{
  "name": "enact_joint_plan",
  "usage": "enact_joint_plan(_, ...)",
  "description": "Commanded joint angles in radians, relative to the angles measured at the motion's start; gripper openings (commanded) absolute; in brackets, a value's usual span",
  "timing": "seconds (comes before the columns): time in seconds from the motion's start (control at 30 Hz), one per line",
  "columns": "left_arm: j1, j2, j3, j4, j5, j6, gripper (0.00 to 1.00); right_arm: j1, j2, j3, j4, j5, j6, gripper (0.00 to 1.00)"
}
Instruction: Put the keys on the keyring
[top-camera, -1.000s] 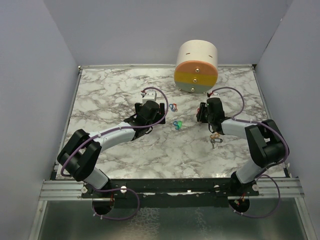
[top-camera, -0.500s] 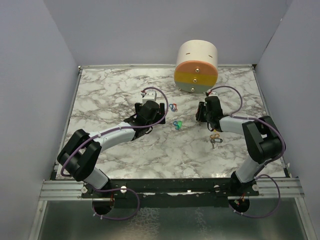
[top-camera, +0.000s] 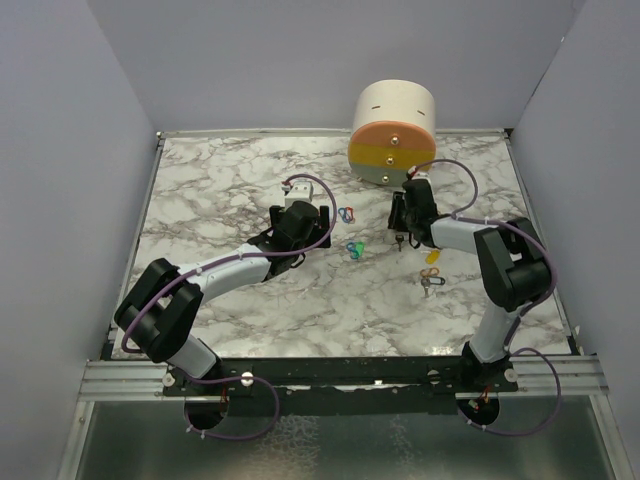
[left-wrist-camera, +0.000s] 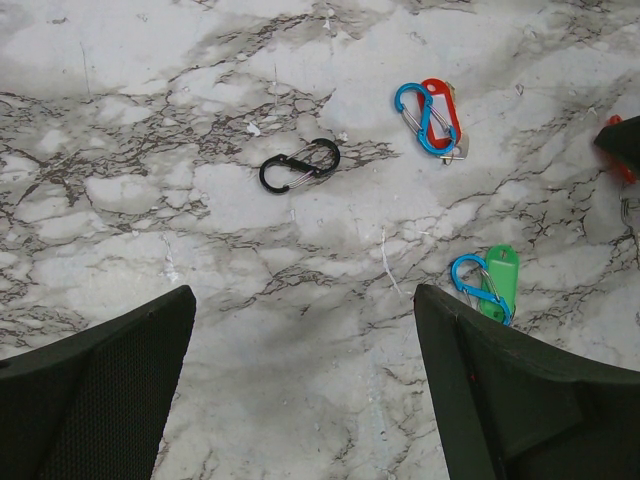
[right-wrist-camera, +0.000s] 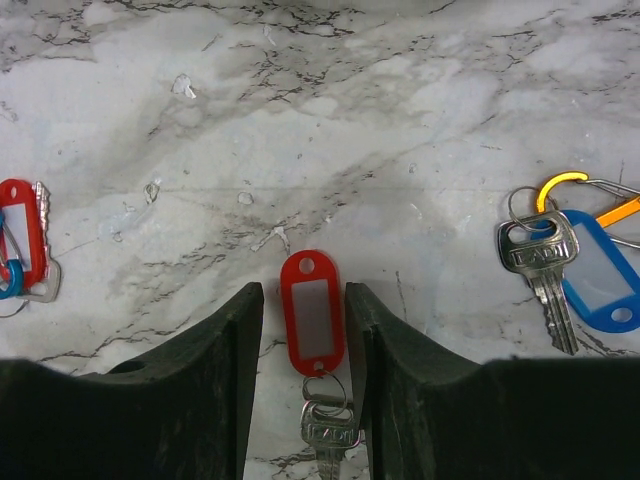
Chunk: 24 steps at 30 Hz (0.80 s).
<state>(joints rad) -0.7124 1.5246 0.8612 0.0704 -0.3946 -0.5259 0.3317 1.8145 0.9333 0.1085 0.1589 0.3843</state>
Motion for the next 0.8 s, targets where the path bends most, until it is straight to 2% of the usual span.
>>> enact_joint_plan(0.0, 0.01, 0.01, 0.0, 0.024, -0.011, 0.001, 0.93, -0.007, 0.034, 0.019, -0.081, 0.048, 0.01, 0.4)
enact_joint_plan(0.33, 0.018, 0.001, -0.01, 0.029, -0.004, 0.0, 0.93, 0.012, 0.083, 0.087, -0.178, 0.102, 0.025, 0.38)
enact_joint_plan(0.77, 0.027, -0.011, -0.019, 0.031, 0.004, 0.0, 0.93, 0.018, 0.081, 0.085, -0.207, 0.122, 0.041, 0.16)
